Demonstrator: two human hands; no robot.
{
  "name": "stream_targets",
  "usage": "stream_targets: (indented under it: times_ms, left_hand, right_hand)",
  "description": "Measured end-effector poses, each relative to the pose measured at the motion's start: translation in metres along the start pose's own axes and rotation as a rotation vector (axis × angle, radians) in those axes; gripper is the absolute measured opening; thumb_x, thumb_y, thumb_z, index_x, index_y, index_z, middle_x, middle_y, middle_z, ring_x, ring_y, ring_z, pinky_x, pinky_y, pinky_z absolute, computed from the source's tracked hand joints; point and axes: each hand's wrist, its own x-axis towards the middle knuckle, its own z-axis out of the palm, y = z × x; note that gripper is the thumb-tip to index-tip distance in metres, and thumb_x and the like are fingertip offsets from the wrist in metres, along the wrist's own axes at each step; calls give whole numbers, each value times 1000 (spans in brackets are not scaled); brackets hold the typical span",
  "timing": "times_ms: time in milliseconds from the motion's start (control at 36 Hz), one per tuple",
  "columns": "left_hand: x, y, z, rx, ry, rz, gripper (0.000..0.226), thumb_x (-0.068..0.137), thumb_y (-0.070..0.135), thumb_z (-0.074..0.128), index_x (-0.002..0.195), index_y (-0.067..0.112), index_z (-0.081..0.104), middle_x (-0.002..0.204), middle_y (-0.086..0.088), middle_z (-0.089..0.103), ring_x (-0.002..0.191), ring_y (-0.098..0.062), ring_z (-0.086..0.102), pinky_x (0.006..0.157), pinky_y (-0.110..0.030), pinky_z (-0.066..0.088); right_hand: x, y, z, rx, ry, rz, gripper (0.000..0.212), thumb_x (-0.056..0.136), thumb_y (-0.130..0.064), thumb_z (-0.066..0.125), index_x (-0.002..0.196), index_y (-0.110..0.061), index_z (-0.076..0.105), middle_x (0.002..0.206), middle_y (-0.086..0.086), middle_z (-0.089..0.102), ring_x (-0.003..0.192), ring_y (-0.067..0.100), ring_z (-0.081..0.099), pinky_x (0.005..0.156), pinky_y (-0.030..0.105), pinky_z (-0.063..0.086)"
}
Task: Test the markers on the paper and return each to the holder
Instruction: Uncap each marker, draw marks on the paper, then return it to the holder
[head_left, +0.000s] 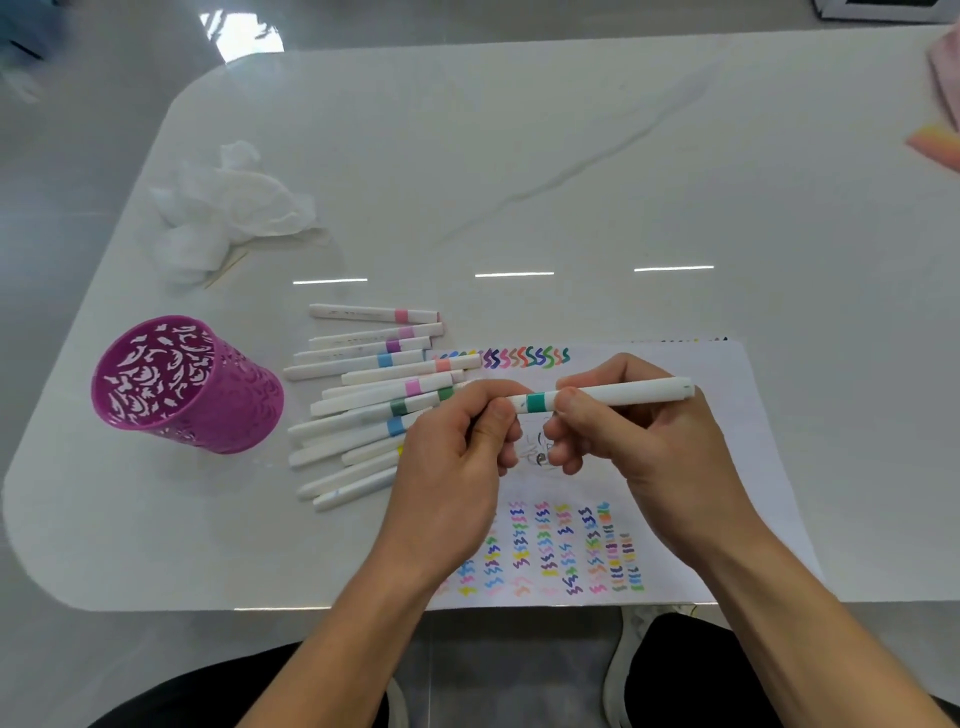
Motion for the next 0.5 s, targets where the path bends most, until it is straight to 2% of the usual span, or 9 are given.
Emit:
stream_targets:
  times_ms: [278, 444, 500]
  left_hand:
    - [-3, 0, -3, 44, -7, 24, 24, 103, 12, 51, 105, 24, 71, 72, 11, 63, 69, -7, 62, 64, -13, 48]
    - [3, 9, -13, -10, 0, 31, 13, 98, 21, 62, 101, 29, 72, 78, 9, 70, 74, -11, 68, 66, -18, 53]
    - [3, 12, -17, -56, 56, 38, 13, 94, 21, 67, 99, 32, 73, 80, 7, 71, 75, -14, 69, 69, -27, 58]
  right_hand:
    - [-1, 4, 0, 116, -59, 113, 3, 89, -23, 75, 89, -21, 77, 82, 17, 76, 72, 33, 75, 69, 35, 60]
    - [5, -3, 0, 201, -99, 166, 26, 84, -29, 80, 103, -12, 79, 86, 19, 76, 74, 29, 74, 70, 30, 59]
    - [7, -3, 4, 187, -87, 167, 32, 80, -35, 84, 104, -14, 80, 86, 16, 76, 73, 26, 74, 69, 28, 59]
